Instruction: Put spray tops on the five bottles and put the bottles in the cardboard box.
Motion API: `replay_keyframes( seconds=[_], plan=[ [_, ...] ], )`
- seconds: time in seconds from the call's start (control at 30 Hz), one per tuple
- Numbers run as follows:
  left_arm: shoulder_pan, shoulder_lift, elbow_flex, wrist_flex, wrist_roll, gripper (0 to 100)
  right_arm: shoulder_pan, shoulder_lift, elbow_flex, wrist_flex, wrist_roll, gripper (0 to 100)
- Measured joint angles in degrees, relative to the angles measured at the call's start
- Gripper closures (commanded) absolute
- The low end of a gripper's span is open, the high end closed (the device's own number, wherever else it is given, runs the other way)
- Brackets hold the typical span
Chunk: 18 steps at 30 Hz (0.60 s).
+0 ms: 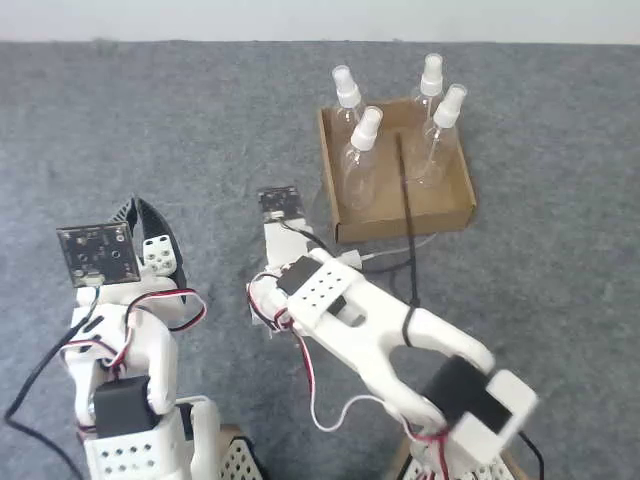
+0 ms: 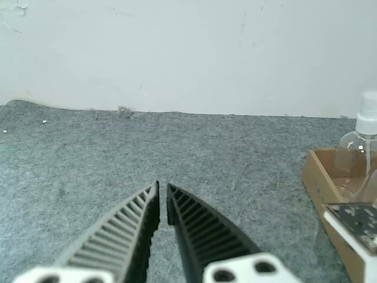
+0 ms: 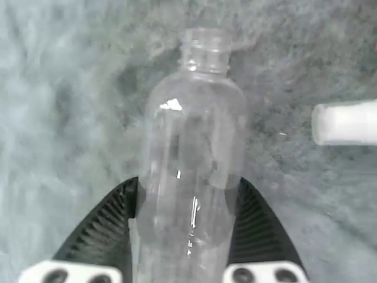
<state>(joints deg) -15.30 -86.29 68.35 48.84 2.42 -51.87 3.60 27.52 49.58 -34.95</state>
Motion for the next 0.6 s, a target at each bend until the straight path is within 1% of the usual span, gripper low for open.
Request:
replay_keyframes(
  seconds=[0.2, 0.27, 0.33, 0.43, 0.53, 0.6],
  plan=[
    [0.1, 0.0, 0.0, 0.0, 0.0, 99, -0.2, -13.6, 0.0, 10.9, 22.7, 98.2],
    [1.7, 0.0, 0.0, 0.0, 0.0, 99, 0.0, -18.6, -0.7, 15.1, 29.1, 98.2],
    [3.3, 0.0, 0.0, 0.8, 0.0, 99, 1.3, -22.7, -3.8, 21.5, 33.8, 98.2],
    [6.3, 0.0, 0.0, 1.8, 0.0, 99, 5.0, -26.5, -11.0, 33.9, 38.9, 98.2],
    [8.4, 0.0, 0.0, 2.7, 0.1, 99, 11.3, -29.2, -19.3, 45.6, 42.6, 98.2],
    [11.1, 1.9, -0.3, 2.8, -0.1, 99, 16.6, -30.4, -23.6, 50.0, 46.5, 98.2]
  ],
)
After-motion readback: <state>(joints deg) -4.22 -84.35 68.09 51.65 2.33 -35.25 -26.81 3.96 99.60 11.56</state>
